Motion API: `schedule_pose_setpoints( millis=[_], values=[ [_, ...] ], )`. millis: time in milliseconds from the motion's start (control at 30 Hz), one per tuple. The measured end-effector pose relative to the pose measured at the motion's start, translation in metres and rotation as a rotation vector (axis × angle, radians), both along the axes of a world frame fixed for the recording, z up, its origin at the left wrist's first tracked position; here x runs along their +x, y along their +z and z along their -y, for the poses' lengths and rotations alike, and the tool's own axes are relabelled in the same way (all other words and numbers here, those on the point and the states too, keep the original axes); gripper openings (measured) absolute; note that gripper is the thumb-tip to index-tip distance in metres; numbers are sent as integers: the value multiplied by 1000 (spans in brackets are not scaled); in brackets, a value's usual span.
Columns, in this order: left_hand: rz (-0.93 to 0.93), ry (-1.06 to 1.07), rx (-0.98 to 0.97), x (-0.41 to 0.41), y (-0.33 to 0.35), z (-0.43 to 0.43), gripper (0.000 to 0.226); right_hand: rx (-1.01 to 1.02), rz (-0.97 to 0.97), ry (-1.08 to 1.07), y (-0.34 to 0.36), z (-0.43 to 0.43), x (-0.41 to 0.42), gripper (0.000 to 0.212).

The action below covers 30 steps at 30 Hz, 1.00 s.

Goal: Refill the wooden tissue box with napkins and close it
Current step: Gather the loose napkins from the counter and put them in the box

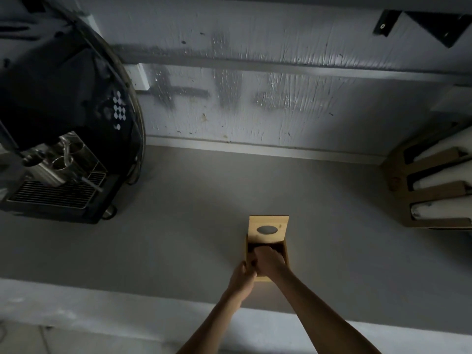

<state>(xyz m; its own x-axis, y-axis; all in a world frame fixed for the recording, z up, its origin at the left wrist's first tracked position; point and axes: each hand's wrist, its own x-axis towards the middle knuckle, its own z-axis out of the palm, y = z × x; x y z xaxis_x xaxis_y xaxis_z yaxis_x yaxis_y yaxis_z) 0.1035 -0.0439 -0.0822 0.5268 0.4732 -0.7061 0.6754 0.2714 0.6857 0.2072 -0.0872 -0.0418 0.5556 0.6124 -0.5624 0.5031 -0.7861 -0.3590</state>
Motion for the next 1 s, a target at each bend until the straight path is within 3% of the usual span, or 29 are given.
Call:
schedule_pose_setpoints(
  millis=[133, 333, 500, 633, 700, 833, 1000],
  values=[
    [8, -23, 32, 1, 2, 6, 30, -27, 42, 26, -1, 3, 3, 31],
    [7, -24, 53, 3, 12, 7, 30, -33, 57, 122, -8, 7, 0, 14],
    [8, -29, 77, 15, 29, -1, 11, 254, 170, 30, -13, 28, -3, 37],
    [-54, -64, 135, 16, 31, -9, 18, 474, 338, -316, -14, 76, -4, 16],
    [-83, -102, 174, 21, 28, -10, 15, 426, 320, -367, -16, 85, 5, 17],
    [-118, -118, 255, 31, 30, -8, 20, 273, 123, -230, -15, 72, 11, 23],
    [-211, -133, 370, 37, 17, -12, 28, 224, 117, -354, -25, 58, 12, 27]
  ],
)
